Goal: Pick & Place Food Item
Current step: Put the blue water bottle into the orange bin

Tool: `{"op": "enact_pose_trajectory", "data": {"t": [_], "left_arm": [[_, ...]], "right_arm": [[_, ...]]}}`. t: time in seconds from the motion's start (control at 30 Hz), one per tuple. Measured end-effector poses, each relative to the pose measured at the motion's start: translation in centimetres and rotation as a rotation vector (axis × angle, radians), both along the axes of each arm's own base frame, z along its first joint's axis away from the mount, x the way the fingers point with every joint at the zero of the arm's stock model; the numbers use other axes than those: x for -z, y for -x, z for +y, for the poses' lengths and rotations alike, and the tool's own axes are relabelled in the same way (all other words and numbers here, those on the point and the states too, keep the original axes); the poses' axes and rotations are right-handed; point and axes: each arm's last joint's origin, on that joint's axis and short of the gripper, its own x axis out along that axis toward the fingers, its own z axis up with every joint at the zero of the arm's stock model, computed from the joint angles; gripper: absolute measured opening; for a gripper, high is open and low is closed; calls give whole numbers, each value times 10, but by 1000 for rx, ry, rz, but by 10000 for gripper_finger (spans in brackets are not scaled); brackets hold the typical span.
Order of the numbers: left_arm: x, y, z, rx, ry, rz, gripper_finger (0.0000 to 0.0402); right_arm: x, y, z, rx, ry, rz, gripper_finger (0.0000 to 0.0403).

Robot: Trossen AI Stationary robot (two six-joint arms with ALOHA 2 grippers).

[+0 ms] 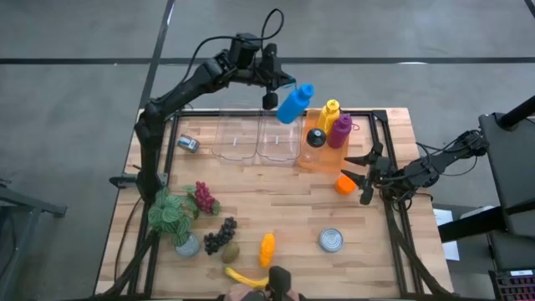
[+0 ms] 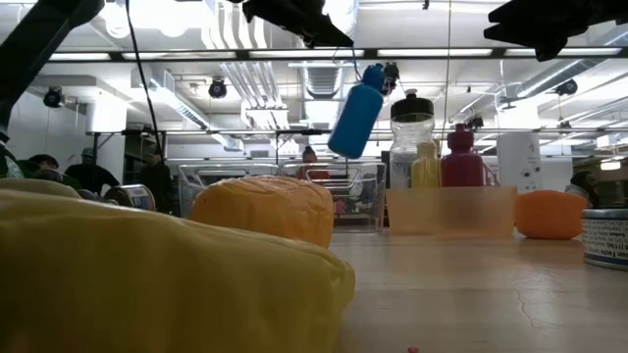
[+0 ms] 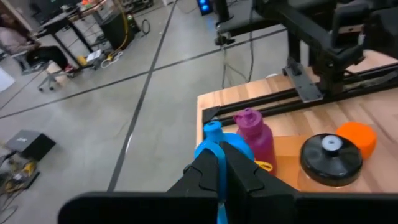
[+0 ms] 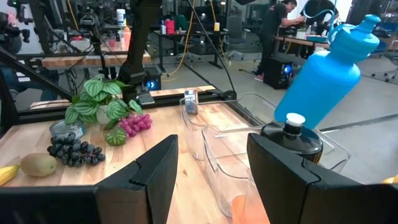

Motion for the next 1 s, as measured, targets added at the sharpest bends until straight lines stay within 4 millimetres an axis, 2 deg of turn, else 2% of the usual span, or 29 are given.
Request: {"op": "enact_pose_trajectory", "data": {"t": [0.3, 1.0], "left_arm": [[9, -8, -2, 70, 27, -9, 3], [41, -44, -5, 158, 29, -32, 3]], "right_arm": [[0, 0, 0, 0, 1, 1, 190], [0, 0, 0, 0, -1, 0, 190]]}}
